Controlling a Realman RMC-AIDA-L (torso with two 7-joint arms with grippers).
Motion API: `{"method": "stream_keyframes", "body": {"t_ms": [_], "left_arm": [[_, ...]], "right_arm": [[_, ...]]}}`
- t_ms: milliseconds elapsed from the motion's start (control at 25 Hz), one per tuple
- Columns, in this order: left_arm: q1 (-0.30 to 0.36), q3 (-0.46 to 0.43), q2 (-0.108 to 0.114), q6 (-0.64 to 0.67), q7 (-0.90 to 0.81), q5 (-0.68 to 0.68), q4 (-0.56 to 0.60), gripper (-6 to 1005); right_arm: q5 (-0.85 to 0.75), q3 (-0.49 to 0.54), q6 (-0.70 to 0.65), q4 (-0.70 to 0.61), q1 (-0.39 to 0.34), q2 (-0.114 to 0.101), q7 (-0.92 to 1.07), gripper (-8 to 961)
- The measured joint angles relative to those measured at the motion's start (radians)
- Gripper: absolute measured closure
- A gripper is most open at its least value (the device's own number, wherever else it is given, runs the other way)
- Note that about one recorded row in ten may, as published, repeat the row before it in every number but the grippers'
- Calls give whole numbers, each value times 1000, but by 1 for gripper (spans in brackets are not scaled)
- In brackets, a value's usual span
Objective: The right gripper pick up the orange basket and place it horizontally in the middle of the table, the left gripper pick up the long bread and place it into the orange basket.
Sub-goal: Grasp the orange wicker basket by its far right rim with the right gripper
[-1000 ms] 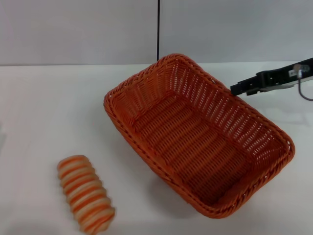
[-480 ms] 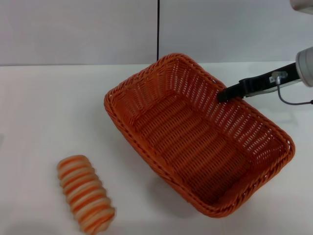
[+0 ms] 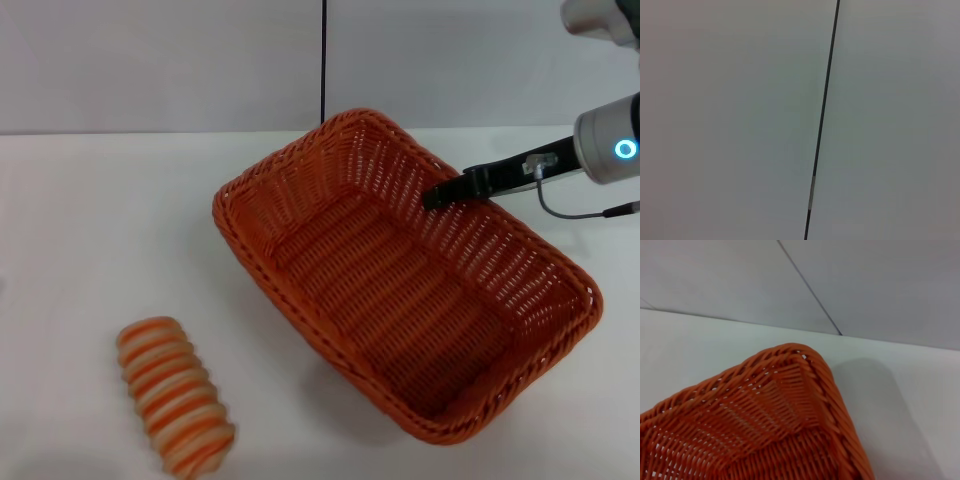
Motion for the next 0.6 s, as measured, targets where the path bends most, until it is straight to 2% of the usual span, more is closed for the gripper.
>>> {"method": "stream_keyframes", "body": {"t_ms": [480, 600], "left_arm": [[8, 1, 1, -9, 0, 0, 3, 170], [7, 1, 1, -13, 0, 0, 3, 170]], "right_arm": [[24, -36, -26, 49, 31, 1, -52, 485], [33, -43, -18, 49, 36, 1, -59, 575]]}}
